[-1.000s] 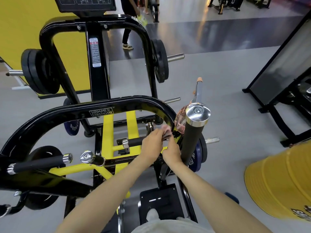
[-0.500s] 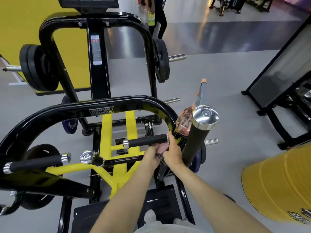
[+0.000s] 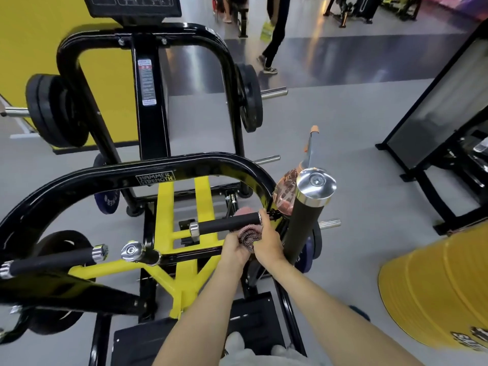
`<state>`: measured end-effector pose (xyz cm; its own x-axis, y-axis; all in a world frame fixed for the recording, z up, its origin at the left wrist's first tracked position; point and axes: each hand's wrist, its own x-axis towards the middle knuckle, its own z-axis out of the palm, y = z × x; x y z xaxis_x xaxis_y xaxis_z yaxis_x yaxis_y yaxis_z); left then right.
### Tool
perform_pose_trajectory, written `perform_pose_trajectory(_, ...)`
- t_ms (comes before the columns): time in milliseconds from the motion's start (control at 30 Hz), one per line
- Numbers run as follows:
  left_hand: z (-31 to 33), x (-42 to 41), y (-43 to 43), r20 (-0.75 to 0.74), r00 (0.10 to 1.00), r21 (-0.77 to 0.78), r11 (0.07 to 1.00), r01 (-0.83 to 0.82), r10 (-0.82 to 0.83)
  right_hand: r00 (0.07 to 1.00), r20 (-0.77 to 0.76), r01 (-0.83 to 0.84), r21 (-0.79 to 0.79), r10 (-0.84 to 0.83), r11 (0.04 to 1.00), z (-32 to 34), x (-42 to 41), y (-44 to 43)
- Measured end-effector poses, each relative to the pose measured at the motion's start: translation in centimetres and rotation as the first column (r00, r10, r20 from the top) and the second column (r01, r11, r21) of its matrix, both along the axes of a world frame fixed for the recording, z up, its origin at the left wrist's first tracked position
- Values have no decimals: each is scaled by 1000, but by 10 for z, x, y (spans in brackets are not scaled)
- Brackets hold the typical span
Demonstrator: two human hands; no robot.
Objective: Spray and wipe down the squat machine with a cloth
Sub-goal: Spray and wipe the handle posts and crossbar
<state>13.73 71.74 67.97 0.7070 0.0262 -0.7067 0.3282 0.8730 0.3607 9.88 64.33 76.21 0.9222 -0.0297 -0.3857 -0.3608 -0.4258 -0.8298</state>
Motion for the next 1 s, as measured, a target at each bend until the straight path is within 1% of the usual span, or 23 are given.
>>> perform_pose_trajectory(67,-3,-5,10,-33,999,-21,999,-33,32,998,-4,-62,-59,62,996,-1,0,-1)
perform_pose_trajectory(167,-3,-10,31,-98,987,8,991,-130,130,998,2,-64,-90,64,994,-2,1,-1)
perform_pose_trajectory(267,-2,-21,55,-109,972,2,978,-208,207,997,19,-67,-114,69,991,-5,1,-1)
perform_pose_trajectory(333,0,-27,68,-89,966,15,970,-242,243,997,31,-65,-112,69,992,-7,1,-1)
perform_pose_trajectory(433,-2,-32,84,-102,963,69,968,-243,249,996,45,-67,-115,72,991,-10,0,-2)
perform_pose_trajectory(533,-5,-38,90,-84,960,83,962,-259,265,996,59,-62,-114,69,992,-12,1,-2)
perform_pose_trajectory(667,-7,-44,94,-45,952,61,952,-300,303,995,74,-56,-120,65,991,-12,1,-3)
perform_pose_trajectory(800,-4,-41,78,26,968,72,965,-250,249,994,83,-53,-140,66,989,-13,1,-3)
perform_pose_trajectory(867,4,-37,64,0,968,43,967,-251,251,994,85,-55,-149,68,987,-13,1,-2)
perform_pose_trajectory(933,9,-32,53,6,964,-2,964,-266,266,994,84,-57,-156,70,986,-14,1,-1)
perform_pose_trajectory(1000,9,-26,47,-29,970,-8,970,-241,241,994,81,-64,-163,78,985,-14,1,-1)
